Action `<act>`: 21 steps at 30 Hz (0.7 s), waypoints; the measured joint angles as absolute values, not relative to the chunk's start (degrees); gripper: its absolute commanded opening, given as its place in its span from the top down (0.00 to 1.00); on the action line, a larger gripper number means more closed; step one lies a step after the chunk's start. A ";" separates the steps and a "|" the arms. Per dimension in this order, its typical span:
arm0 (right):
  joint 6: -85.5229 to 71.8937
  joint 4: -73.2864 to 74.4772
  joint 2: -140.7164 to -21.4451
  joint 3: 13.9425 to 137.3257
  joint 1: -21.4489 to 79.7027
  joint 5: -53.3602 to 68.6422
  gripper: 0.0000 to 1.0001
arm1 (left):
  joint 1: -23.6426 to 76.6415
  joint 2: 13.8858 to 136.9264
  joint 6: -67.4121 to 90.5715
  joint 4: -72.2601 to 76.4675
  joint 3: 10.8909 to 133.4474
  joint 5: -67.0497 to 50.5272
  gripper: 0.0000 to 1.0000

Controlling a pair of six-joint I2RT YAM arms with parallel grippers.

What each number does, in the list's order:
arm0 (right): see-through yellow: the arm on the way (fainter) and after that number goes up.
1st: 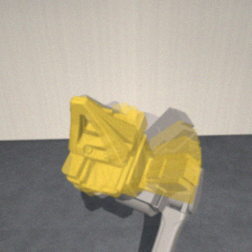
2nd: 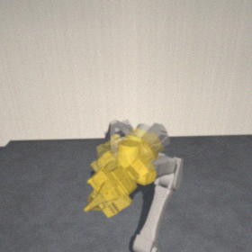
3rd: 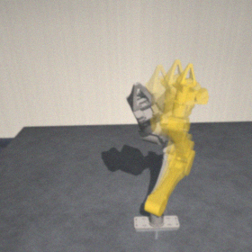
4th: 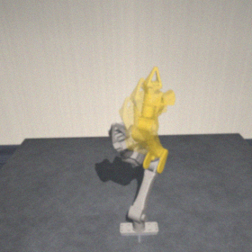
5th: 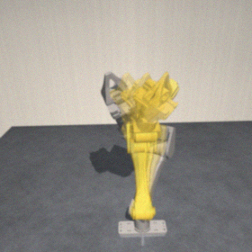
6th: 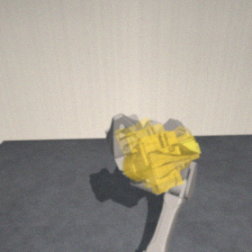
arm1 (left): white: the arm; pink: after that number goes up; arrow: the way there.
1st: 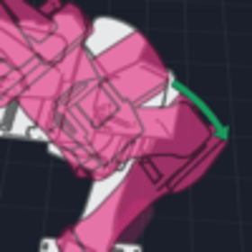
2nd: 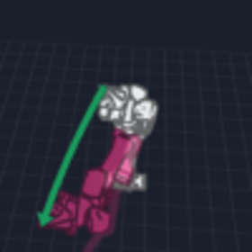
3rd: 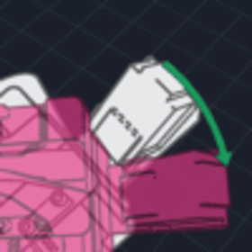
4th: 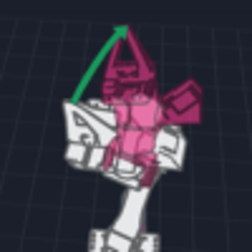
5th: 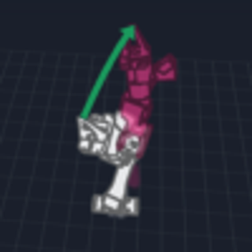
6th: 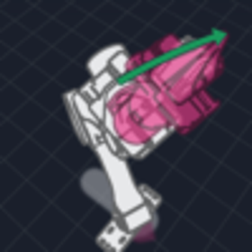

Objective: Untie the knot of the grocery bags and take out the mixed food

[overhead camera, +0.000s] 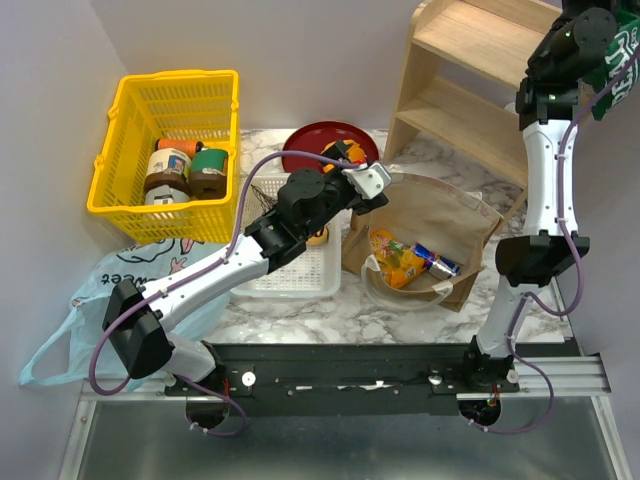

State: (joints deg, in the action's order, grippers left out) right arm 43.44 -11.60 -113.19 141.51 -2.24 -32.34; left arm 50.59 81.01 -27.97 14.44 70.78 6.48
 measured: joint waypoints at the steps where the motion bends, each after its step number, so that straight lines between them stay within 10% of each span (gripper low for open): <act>1: 42.89 -11.16 -113.91 141.71 -2.24 -32.27 1.00 | 50.59 81.01 -27.79 13.80 70.78 6.52 0.01; 9: 41.69 -12.08 -117.23 145.38 -1.56 -28.51 0.96 | 50.30 81.01 -25.91 9.63 70.78 6.94 0.01; 16: 42.81 -16.51 -123.26 147.17 -1.10 -25.54 0.36 | 50.19 81.01 -23.77 5.80 71.00 6.87 0.01; 21: 43.99 -17.56 -125.49 146.26 0.49 -24.18 0.17 | 50.19 81.06 -23.05 4.19 71.88 6.85 0.01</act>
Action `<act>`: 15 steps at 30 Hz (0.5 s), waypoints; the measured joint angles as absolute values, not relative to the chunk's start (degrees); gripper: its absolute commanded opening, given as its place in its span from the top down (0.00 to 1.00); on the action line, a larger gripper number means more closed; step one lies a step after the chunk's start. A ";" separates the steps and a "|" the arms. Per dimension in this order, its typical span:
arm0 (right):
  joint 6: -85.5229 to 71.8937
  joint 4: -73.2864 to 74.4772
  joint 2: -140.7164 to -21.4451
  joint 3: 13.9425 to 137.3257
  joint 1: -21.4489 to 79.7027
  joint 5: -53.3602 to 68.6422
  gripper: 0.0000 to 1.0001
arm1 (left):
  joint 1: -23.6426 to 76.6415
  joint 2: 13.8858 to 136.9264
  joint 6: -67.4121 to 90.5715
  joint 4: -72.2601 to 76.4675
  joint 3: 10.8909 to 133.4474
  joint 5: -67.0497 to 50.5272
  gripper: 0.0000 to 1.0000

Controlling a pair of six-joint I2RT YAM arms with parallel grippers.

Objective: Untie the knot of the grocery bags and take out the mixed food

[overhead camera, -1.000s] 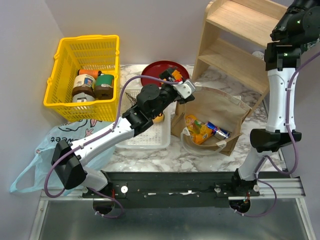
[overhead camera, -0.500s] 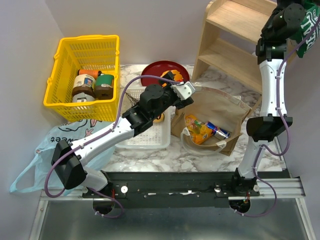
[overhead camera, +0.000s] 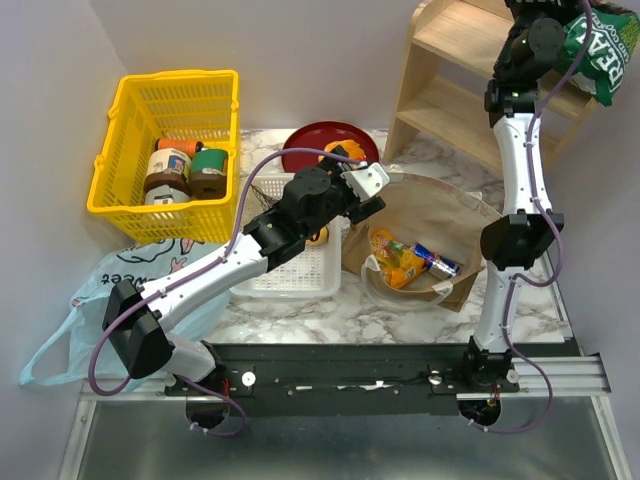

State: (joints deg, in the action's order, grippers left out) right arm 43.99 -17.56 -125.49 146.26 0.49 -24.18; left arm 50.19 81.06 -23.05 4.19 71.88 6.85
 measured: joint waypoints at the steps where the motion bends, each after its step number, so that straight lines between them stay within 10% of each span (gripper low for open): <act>1: 43.70 -17.52 -125.45 145.97 0.73 -24.25 0.10 | 50.19 81.06 -22.92 3.99 71.88 6.85 0.01; 15: 24.23 0.25 -99.15 126.87 2.02 17.21 0.00 | 49.91 80.99 -20.25 3.70 71.72 6.44 0.01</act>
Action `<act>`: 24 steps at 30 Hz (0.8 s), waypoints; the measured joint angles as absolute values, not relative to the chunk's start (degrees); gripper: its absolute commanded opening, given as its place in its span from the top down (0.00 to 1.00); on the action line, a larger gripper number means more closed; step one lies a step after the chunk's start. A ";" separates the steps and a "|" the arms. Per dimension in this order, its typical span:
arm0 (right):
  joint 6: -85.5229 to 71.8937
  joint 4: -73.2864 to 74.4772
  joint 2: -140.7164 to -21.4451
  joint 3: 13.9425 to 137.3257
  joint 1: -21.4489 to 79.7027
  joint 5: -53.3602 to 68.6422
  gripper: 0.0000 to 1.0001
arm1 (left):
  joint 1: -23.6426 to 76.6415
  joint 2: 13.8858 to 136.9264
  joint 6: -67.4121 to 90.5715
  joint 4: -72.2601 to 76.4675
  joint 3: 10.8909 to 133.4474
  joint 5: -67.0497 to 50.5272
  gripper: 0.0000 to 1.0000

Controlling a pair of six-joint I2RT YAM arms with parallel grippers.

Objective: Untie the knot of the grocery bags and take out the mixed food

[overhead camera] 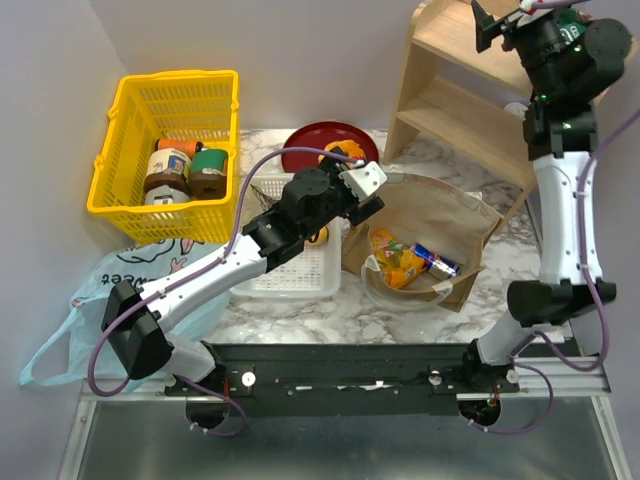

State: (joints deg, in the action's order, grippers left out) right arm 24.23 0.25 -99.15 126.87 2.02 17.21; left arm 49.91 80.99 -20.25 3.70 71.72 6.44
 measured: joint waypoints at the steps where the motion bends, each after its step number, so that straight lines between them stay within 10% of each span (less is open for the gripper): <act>1: 24.49 1.67 -96.55 125.73 2.33 19.40 0.00 | 49.80 80.84 -20.14 3.75 71.46 6.42 0.01; 10: 41.80 14.04 -80.79 113.97 2.52 19.20 0.00 | 48.27 77.12 -19.99 3.77 66.59 6.39 0.01; 24: 55.33 14.74 -91.98 109.21 0.62 -2.04 0.15 | 46.87 76.03 -19.35 4.14 63.90 6.13 0.01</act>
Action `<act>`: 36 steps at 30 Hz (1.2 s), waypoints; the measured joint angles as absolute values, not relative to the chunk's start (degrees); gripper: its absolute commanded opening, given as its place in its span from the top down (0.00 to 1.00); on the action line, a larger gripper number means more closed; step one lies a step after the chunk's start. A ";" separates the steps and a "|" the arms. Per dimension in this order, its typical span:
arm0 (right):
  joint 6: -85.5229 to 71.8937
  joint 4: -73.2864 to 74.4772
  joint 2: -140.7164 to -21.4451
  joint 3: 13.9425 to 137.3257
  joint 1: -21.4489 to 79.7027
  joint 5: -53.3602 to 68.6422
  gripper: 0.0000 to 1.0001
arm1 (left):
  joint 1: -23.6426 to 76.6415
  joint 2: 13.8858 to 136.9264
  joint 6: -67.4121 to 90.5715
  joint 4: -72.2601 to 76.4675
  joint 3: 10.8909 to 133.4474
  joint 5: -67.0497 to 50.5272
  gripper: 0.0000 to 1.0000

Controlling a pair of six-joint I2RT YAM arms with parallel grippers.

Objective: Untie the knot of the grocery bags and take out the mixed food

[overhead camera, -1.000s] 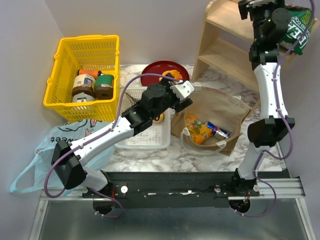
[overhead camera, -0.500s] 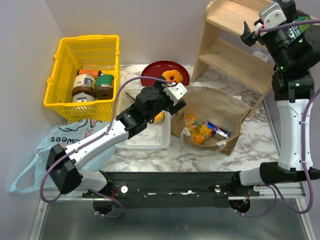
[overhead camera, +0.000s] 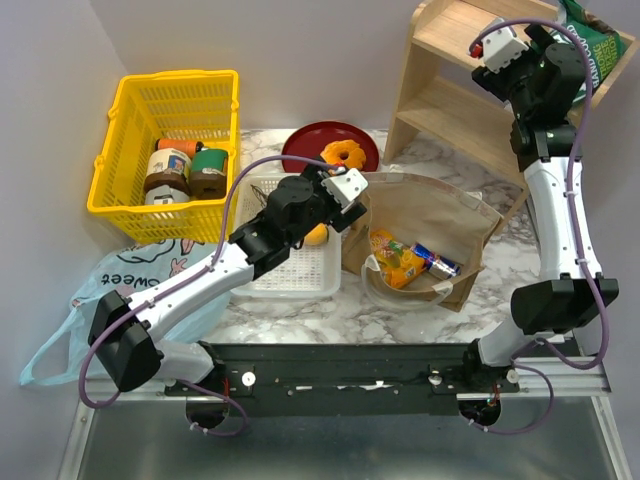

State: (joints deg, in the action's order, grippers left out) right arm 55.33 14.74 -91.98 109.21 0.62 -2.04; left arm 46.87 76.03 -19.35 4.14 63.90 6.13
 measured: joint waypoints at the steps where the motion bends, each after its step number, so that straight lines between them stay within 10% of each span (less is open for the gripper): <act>1: 55.86 13.87 -92.27 109.23 0.62 -2.46 0.15 | 46.81 75.81 -19.27 4.16 63.72 6.11 0.01; 10: 56.03 10.76 -92.31 107.33 -0.40 -0.93 0.01 | 46.24 74.96 -19.00 3.86 63.11 5.78 0.01; 26: 45.74 18.02 -46.46 53.49 17.45 24.45 0.01 | 38.81 82.89 -17.23 -0.21 74.02 -16.58 0.01; 36: 45.52 8.49 -63.81 70.70 12.32 10.63 0.05 | 38.72 89.69 -12.05 -3.14 80.34 -20.67 0.01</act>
